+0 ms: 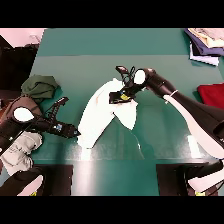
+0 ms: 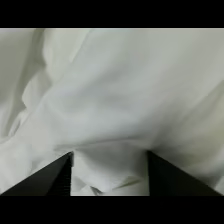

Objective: Fold the shirts.

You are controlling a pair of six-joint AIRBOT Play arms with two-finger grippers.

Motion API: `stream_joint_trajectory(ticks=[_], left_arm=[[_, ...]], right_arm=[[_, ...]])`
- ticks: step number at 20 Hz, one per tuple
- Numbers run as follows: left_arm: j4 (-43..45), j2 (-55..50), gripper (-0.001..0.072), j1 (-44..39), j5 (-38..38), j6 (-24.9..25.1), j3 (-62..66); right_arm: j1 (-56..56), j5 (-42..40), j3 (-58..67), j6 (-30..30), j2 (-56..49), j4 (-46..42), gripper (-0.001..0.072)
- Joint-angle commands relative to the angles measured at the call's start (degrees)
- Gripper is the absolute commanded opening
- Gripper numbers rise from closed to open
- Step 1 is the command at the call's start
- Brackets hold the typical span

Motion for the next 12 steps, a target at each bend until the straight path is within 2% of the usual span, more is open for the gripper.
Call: stream_joint_trajectory(ticks=[1, 2, 6, 8, 10, 11, 12], left_arm=[[-0.02, 0.07, 0.0029, 0.04, -0.04, 0.07, 0.04], [-0.02, 0.07, 0.0029, 0.04, -0.15, 0.07, 0.04], [0.48, 0.07, 0.0029, 0.04, -1.18, 0.09, 2.03], [0.50, 0.07, 0.0029, 0.04, -2.58, 0.09, 6.05], [0.50, 0.07, 0.0028, 0.04, -3.87, 0.09, 9.97], [0.52, 0.07, 0.0029, 0.04, -4.07, 0.13, 11.15], [0.52, 0.07, 0.0029, 0.04, -4.02, 0.13, 11.74]], right_arm=[[1.16, -2.99, 0.02, -0.13, -1.92, 1.09, 0.0190], [1.14, -3.02, 0.04, -0.83, -1.88, 1.05, 0.0017], [0.07, -1.40, 0.04, -1.31, 4.44, -7.72, 0.0013], [-1.18, 2.54, 0.02, -1.33, 9.86, -13.20, 0.0014], [-3.45, 9.73, -0.04, -1.68, 13.46, -14.93, 0.0031], [-4.85, 13.81, -0.09, -2.86, 14.14, -14.78, 0.0254], [-6.38, 17.35, -0.90, -3.13, 14.56, -14.53, 0.0546]])
